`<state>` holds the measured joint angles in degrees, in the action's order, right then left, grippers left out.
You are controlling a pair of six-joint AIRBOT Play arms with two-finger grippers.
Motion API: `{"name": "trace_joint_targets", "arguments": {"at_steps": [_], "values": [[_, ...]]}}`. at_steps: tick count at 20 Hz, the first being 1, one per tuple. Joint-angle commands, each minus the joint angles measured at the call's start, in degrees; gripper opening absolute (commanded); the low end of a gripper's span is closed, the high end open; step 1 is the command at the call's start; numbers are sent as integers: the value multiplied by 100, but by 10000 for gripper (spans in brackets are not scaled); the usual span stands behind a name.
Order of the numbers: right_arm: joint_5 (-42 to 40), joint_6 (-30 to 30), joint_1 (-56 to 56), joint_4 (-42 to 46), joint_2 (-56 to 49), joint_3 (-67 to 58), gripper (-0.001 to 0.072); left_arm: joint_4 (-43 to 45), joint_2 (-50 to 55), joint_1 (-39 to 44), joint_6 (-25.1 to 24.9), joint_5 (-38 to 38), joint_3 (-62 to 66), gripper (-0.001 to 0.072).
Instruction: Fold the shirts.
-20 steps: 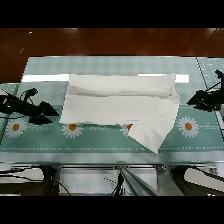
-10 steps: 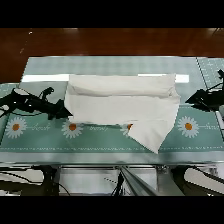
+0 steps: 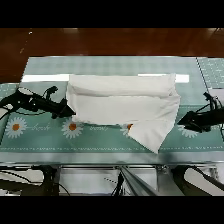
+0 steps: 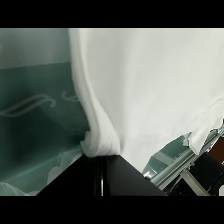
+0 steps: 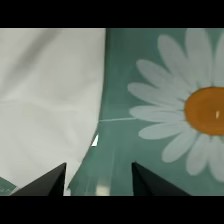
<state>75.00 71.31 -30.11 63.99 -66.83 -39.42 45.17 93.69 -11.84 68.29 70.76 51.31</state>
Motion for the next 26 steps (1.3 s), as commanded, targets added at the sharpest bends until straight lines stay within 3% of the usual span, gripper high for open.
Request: {"name": "trace_joint_targets", "arguments": {"at_steps": [1,6,8,9,11,14,16,19,23,26], "values": [[-474,-295,107,-811,157,855,493,20,2,4,-35,111,-4,21],[-1541,-39,820,-1222,157,1165,468,-90,-33,7,-184,203,-4,21],[-2144,262,1298,-1248,157,1169,417,-227,-33,7,-302,164,-4,21],[-2430,417,1515,-1255,157,1167,328,-304,-33,4,-380,166,-4,21],[-2361,516,1672,-1333,168,1029,33,-321,-68,-2,-398,197,33,20],[-1532,164,1670,-1088,496,258,36,-330,-385,-7,-483,210,433,20],[-1447,-57,1672,-1067,846,-474,36,-632,-675,-4,-483,162,975,20],[-2559,0,1676,-1239,879,-1263,35,-1582,-833,83,-483,-310,1821,20],[-3274,85,1676,-1445,-109,-1849,35,-1626,-721,457,-461,-1447,2232,20],[-3563,-13,1676,-1991,-1056,-2439,35,-1631,-417,503,-378,-1803,2234,20]]}}
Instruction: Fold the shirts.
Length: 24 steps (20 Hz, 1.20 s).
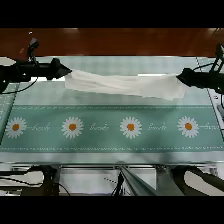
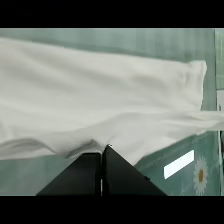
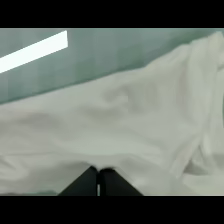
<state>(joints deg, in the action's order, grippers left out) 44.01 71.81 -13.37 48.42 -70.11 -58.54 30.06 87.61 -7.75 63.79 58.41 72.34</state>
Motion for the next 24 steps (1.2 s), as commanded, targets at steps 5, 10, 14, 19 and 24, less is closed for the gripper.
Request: {"name": "trace_joint_targets", "arguments": {"at_steps": [5,10,14,19,24], "values": [[-662,-59,2,-787,-2085,-1373,35,-190,990,76,212,-597,214,21],[-885,-61,2,-1080,-2691,-1425,36,-229,1582,76,400,-595,212,43],[-708,-138,-2,-1080,-2726,-1425,158,-229,1665,46,398,-562,221,397],[-22,-573,-540,407,-1987,-1425,370,-223,1663,-396,396,389,599,522],[1187,748,-1340,2050,-1799,-1423,573,-225,1493,-542,461,1062,713,395]]}}
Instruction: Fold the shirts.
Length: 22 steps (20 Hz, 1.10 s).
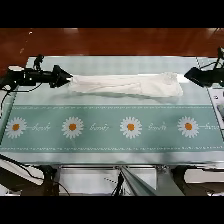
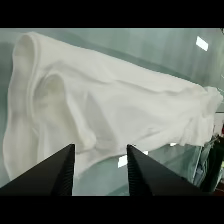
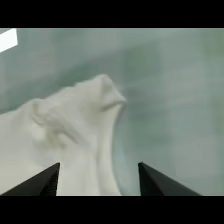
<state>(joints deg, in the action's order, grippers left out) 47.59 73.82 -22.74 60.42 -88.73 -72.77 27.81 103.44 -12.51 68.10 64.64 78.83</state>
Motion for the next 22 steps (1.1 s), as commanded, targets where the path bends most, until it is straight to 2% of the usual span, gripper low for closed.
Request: {"name": "trace_joint_targets", "arguments": {"at_steps": [1,3,6,10,12,13,14,15,16,17,18,19,20,22], "values": [[1141,483,-520,599,-74,0,590,0,-144,-28,26,446,63,396],[1482,153,-649,-343,-393,0,590,0,-232,61,11,448,63,395],[1272,-44,-498,-1427,-800,0,602,-2,-310,258,11,463,63,395],[793,-44,114,-1558,-1314,0,604,-2,-330,516,9,444,63,386],[573,-116,424,-1967,-1554,0,602,-4,-330,627,9,444,63,386],[507,-280,555,-2186,-1611,-2,543,-4,-330,673,9,444,63,386],[439,-540,673,-2330,-1593,-4,273,-4,-330,706,9,444,63,386],[457,-651,730,-2422,-1513,-9,41,-33,-334,721,9,450,63,386],[529,-715,732,-2441,-1353,-9,36,-162,-334,719,9,474,63,380],[673,-822,730,-2424,-1126,-9,36,-367,-334,719,7,505,63,304],[837,-876,719,-2356,-857,-9,36,-623,-337,734,-17,518,63,175],[1047,-870,721,-2208,-520,-9,36,-966,-334,787,-256,566,63,80],[1296,-850,769,-2039,-160,-9,36,-1250,-334,885,-461,588,63,21],[1703,-608,935,-1539,553,-9,36,-1541,-334,1248,-553,487,63,22]]}}
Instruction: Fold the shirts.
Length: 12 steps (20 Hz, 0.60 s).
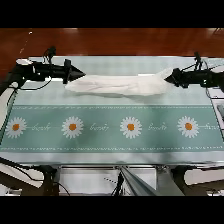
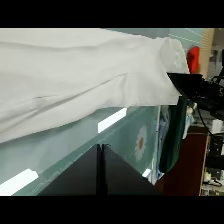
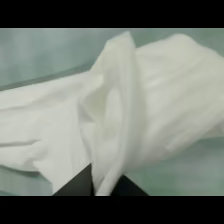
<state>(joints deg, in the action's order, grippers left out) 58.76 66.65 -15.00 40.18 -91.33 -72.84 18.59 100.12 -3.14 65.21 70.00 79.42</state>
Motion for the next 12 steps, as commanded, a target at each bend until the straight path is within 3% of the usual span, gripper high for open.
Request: {"name": "trace_joint_targets", "arguments": {"at_steps": [1,6,12], "values": [[699,291,289,828,1147,-2,35,-616,2,555,-264,-166,4,21],[911,1534,1154,2483,2726,-2,36,-612,151,1987,-262,-846,2,20],[1252,2605,1805,3169,4065,-2,36,-619,487,3268,-90,-894,0,20]]}}
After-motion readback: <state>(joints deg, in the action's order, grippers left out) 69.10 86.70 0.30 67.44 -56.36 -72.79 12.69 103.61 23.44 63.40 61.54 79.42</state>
